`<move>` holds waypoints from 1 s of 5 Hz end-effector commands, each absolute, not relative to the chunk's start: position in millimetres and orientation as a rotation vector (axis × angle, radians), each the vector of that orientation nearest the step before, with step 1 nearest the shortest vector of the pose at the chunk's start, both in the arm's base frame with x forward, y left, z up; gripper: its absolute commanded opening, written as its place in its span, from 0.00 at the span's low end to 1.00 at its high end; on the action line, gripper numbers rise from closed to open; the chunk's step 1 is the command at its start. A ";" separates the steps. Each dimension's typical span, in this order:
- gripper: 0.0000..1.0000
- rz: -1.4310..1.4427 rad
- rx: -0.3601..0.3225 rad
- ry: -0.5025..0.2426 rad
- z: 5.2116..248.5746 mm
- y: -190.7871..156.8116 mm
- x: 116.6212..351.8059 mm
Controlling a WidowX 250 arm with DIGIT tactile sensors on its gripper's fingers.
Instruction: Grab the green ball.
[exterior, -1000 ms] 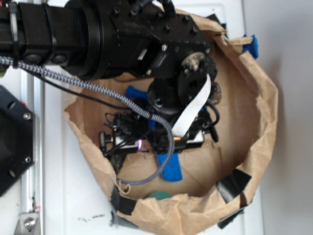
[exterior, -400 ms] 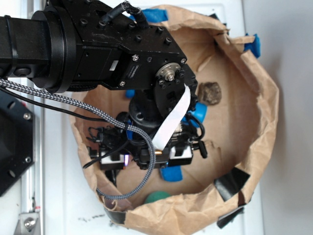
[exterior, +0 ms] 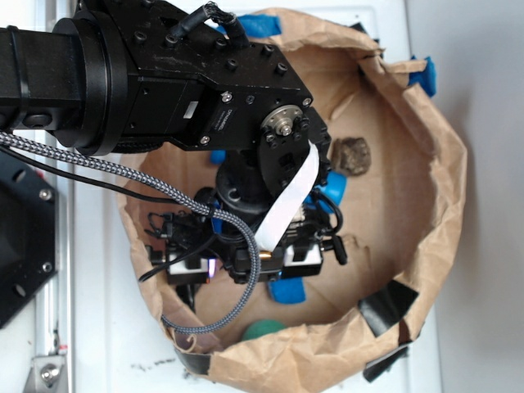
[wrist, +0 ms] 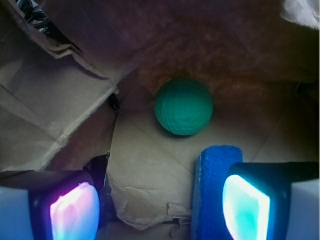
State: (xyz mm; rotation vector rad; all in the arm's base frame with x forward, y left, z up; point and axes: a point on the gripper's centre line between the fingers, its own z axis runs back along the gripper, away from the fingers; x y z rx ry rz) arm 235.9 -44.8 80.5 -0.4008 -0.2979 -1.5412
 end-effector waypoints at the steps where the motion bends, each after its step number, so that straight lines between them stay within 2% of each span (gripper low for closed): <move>1: 1.00 -1.586 -0.274 -0.346 90.9 -49.7 248.4; 2: 1.00 -1.611 -0.269 -0.354 92.3 -52.4 249.6; 3: 1.00 -1.622 -0.226 -0.368 88.2 -56.7 256.4; 5: 1.00 -1.600 -0.241 -0.344 80.6 -60.7 271.9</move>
